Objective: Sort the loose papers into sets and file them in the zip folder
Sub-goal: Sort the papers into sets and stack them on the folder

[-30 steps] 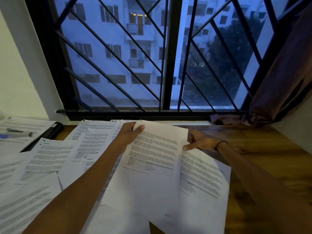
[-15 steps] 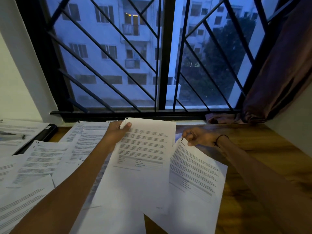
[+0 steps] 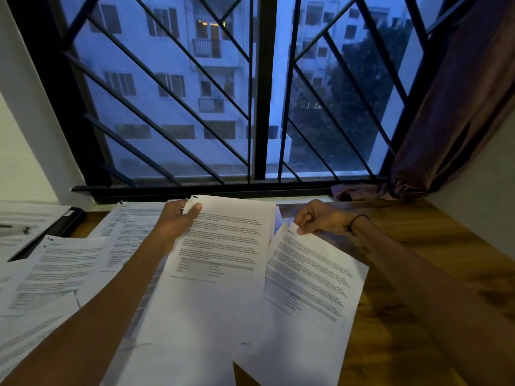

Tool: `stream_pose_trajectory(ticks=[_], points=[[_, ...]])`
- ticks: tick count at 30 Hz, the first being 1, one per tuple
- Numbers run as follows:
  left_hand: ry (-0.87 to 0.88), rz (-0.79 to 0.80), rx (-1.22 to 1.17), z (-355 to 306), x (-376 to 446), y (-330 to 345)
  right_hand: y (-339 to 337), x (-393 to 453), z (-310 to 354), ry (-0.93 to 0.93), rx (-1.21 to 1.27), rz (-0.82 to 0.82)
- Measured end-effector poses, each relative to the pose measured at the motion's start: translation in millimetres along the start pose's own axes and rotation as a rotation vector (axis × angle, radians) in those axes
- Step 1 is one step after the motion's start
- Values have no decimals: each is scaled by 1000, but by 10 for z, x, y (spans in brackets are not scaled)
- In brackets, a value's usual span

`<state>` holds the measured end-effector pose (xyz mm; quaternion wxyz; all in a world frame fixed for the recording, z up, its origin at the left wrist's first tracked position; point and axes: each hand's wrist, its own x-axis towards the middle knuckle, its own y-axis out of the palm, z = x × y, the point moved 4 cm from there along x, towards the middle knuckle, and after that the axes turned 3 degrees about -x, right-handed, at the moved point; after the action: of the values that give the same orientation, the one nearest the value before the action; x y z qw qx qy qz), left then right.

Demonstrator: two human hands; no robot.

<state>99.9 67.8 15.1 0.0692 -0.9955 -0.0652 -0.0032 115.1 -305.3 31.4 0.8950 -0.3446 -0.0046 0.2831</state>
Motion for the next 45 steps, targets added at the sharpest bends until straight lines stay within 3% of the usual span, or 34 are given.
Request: stream_pose_trajectory(ticks=[24,28,31,34,38,45], points=[[86,10,-91,-78,-67,21,-210,-136,246,-50,-14,-17],[107,-11,-133,-170,-99,-22,-383,-127,261,11,-178,-69],[142,-27,-152,-246,-94,-65,-565,-76,315,56,-538,-100],[153,-42,-159,-279,-78,-121,-781,-31,423,58,-793,-262],[170,-29,-183,-322,-104,-82,-922,61,786,-60,-667,-432],[208,30,-184,-474,-152,162,-609,396,1391,-240,-547,-355]])
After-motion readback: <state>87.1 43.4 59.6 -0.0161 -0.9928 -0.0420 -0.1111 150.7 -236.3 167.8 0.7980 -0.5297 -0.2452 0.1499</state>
